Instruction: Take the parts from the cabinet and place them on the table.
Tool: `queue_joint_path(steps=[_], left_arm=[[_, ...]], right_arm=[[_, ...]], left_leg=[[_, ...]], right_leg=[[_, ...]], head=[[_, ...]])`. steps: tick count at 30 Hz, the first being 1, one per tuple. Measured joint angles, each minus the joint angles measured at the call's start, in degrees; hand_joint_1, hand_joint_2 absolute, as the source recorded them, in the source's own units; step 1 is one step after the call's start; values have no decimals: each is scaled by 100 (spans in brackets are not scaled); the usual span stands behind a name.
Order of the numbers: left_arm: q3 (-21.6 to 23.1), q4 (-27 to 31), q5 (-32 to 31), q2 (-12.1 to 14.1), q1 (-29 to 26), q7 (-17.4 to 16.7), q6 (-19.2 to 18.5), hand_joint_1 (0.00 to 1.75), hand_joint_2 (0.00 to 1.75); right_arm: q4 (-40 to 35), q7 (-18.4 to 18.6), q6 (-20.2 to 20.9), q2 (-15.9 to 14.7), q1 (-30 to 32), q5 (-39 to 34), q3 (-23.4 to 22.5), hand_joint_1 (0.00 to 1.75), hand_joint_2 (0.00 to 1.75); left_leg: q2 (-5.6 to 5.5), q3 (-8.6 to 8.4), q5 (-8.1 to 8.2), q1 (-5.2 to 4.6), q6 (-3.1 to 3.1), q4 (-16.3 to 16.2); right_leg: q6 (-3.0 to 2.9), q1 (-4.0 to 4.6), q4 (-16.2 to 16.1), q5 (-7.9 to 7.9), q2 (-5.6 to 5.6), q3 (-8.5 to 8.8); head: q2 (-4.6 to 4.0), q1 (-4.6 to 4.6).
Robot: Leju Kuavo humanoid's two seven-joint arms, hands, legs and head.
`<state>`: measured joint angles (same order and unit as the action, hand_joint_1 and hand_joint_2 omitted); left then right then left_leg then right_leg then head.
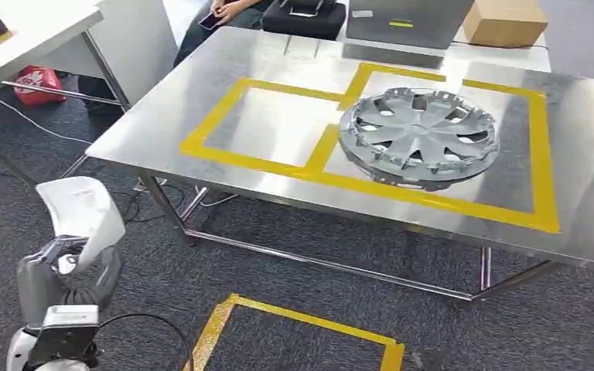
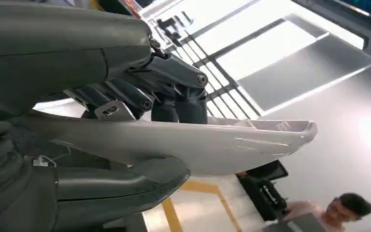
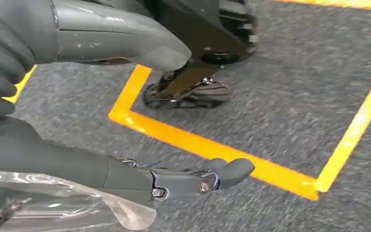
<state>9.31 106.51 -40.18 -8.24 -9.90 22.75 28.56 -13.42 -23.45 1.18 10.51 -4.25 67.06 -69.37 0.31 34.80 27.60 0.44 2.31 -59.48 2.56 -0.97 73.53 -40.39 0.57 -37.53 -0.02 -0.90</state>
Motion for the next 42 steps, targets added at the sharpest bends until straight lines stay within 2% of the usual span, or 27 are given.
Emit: queue_joint_path(steps=[1,2,4,5,6,7,10,11,12,13,15,16,18,20,21,26,27,28,30,31,32,33,35,36,37,40,42], left_arm=[[5,-43,-67,27,45,-58,-26,175,175],[11,-74,-114,50,106,-81,-35,175,175],[20,-122,-157,85,207,-116,-50,175,175],[26,-148,-177,96,244,-129,-50,175,175],[29,-175,-186,107,281,-140,-54,175,175],[29,-192,-216,131,309,-163,-57,175,175],[35,-207,-339,171,342,-223,-48,175,175],[33,-207,-406,186,375,-267,-48,175,175],[33,-210,-472,204,418,-299,-50,175,175],[35,-212,-518,228,452,-337,-52,175,175],[33,-227,-581,275,455,-371,-54,175,175],[35,-242,-616,291,455,-374,-50,175,175],[35,-255,-708,311,461,-382,-13,175,175],[35,-255,-817,326,480,-397,68,175,175],[35,-255,-870,332,489,-422,121,175,175],[24,-245,-1161,350,504,-476,326,175,175],[22,-245,-1174,350,515,-489,335,175,175],[20,-242,-1193,348,530,-500,356,175,175],[13,-245,-1239,354,537,-550,380,175,175],[13,-245,-1276,356,540,-566,385,175,175],[11,-245,-1316,356,539,-577,396,175,175],[9,-245,-1348,356,545,-577,405,175,175],[0,-245,-1433,356,569,-596,407,175,175],[-4,-245,-1456,356,592,-616,409,175,175],[-6,-245,-1473,359,621,-647,407,175,175],[-13,-245,-1547,367,652,-715,372,175,175],[-17,-247,-1584,381,690,-778,335,175,175]], right_arm=[[0,2,9,-13,5,-2,0,0,175],[0,7,9,-35,14,0,-2,0,175],[0,13,9,-61,25,2,-2,0,175],[0,13,11,-78,23,2,-2,0,175],[0,15,11,-101,12,2,-2,0,175],[0,20,11,-105,-19,11,-2,0,175],[0,57,13,-105,-22,42,-2,0,175],[0,61,31,-100,-20,53,-2,0,175],[0,61,57,-100,-21,72,-2,0,175],[0,61,61,-105,-26,85,-2,0,175],[0,59,74,-103,-60,92,-2,0,175],[0,57,100,-103,-57,92,-2,0,175],[0,50,172,-103,-42,111,0,0,175],[11,35,192,-98,-41,129,11,0,175],[15,22,159,-90,-38,125,13,0,175],[77,-92,162,40,-32,129,20,0,175],[83,-101,188,44,-20,138,22,0,175],[94,-109,199,50,-23,144,22,0,175],[114,-118,247,83,-25,184,33,0,175],[122,-118,249,87,-17,190,37,0,175],[129,-125,260,87,-3,195,46,0,175],[129,-138,284,87,13,195,46,0,175],[133,-184,350,87,30,194,50,0,175],[133,-197,356,87,29,192,52,0,175],[136,-199,356,87,15,195,52,0,175],[140,-208,363,87,30,197,59,0,175],[140,-212,363,101,54,203,59,0,175]], left_leg=[[44,-34,35,-17,4,0],[87,-89,77,-31,8,-1],[175,-242,177,-60,8,0],[227,-328,234,-75,2,2],[266,-349,275,-100,-21,8],[298,-339,297,-120,-53,-17],[505,-386,322,-128,-106,25],[447,-400,389,-118,-157,9],[211,-356,475,-100,-196,-144],[72,-192,663,-77,-232,-503],[21,272,1019,-23,-294,-1416],[20,451,1058,-2,-314,-1702],[21,447,700,34,-342,-1483],[20,58,29,63,-358,-471],[-10,-73,5,63,-362,-222],[-43,-129,65,16,-152,16],[-34,-157,57,27,-119,45],[-30,-159,62,26,-87,47],[-2,-156,85,4,-40,46],[2,-158,95,-9,-28,45],[2,-168,101,-19,-22,45],[0,-187,115,-26,-19,45],[-6,-259,154,-35,-30,45],[-5,-287,179,-34,-51,46],[-3,-284,204,-74,-91,27],[12,-296,202,-46,-174,65],[6,-317,274,-43,-252,-16]], right_leg=[[-5,2,228,21,-1,-196],[-20,10,169,213,-9,-251],[-84,45,-621,870,-80,6],[-146,79,-1153,1198,-214,207],[-208,159,-1288,1145,-516,299],[-220,184,-1416,1145,-523,386],[-237,171,-1433,1151,-319,333],[-265,96,-1491,1177,-262,389],[-277,76,-1500,1177,-207,409],[-287,56,-1500,1171,-155,419],[-313,44,-1499,1151,-55,440],[-316,40,-1499,1142,3,456],[-284,23,-1498,1105,91,516],[-221,-5,-1497,1048,147,614],[-185,-11,-1500,1023,163,626],[8,-12,-1549,1002,156,617],[18,-16,-1467,939,82,561],[22,-8,-1212,783,16,433],[35,-11,-230,370,-7,-75],[33,-9,142,275,-9,-286],[28,-9,281,323,-10,-391],[10,-8,128,510,-10,-346],[-57,9,-856,1086,-19,103],[-98,32,-1345,1237,-56,318],[-110,56,-1459,1126,-85,397],[-144,79,-1485,1101,-52,460],[-204,19,-1582,1114,-47,556]], head=[[0,0],[0,0],[0,2],[0,2],[0,-15],[0,-6],[0,-13],[0,-24],[0,-28],[0,-31],[0,-24],[0,-39],[0,-33],[0,-33],[0,-26],[0,-20],[0,2],[0,28],[0,44],[0,44],[0,46],[0,44],[0,48],[0,48],[0,42],[0,35],[0,39]])
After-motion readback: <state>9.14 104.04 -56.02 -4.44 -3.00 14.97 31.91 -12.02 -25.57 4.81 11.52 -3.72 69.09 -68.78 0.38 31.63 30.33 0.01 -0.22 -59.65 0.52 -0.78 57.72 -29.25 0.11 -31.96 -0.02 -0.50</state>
